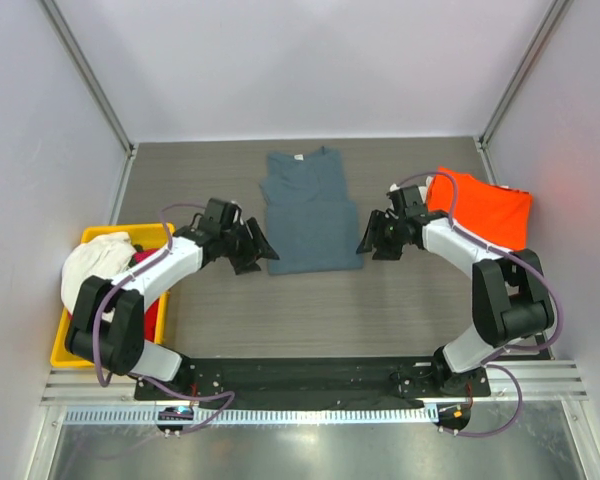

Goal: Fold and stack the t-shirts
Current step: Fold the tshirt

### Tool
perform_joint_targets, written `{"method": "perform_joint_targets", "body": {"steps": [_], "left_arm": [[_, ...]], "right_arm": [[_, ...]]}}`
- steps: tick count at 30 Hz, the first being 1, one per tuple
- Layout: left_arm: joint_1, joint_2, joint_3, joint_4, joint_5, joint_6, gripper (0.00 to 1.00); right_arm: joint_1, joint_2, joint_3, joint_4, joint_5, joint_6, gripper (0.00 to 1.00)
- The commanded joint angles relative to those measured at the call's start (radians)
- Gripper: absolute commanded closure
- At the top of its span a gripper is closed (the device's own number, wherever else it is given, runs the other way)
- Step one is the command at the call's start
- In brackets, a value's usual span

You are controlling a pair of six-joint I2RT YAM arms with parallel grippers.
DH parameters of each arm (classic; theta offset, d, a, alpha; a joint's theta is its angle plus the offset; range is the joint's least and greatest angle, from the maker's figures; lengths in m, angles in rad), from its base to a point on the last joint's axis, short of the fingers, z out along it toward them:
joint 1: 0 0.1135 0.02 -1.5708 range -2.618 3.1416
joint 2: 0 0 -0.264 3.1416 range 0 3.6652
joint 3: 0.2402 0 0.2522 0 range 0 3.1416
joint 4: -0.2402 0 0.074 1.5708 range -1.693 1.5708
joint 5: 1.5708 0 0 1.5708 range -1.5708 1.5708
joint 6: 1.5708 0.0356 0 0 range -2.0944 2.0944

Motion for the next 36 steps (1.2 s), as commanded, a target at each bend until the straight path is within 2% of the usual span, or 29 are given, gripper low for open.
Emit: {"method": "perform_joint_targets", "body": {"steps": [1,7,15,20,23,25,30,36], "left_arm": [[-0.011,-0.029,-0.078,0.092,-0.027,-0.039,0.40],[-0.022,0.012,-0.113,0.132,-0.027,-0.047,0.42],[-0.039,0.091,-0.125,0.188,-0.032,-0.067,0.52],[-0.042,0.115,-0.139,0.201,-0.044,-0.072,0.52],[-0.042,0.134,-0.138,0.211,-0.043,-0.073,0.52],[-0.042,0.140,-0.135,0.218,-0.044,-0.072,0.53],[-0.042,0.189,-0.135,0.246,-0.085,-0.084,0.61],[-0.040,0.221,-0.147,0.295,-0.121,-0.108,0.63]], "right_arm": [[0.003,-0.021,-0.056,0.102,-0.090,-0.002,0.46],[0.003,0.032,-0.082,0.136,-0.087,-0.001,0.47],[0.001,0.091,-0.083,0.163,-0.074,0.004,0.64],[0.001,0.104,-0.102,0.180,-0.085,0.001,0.70],[0.003,0.118,-0.108,0.188,-0.105,0.001,0.81],[0.003,0.132,-0.105,0.189,-0.119,-0.007,0.94],[0.001,0.132,-0.109,0.195,-0.125,-0.007,0.99],[0.003,0.132,-0.112,0.194,-0.137,-0.013,0.99]]}}
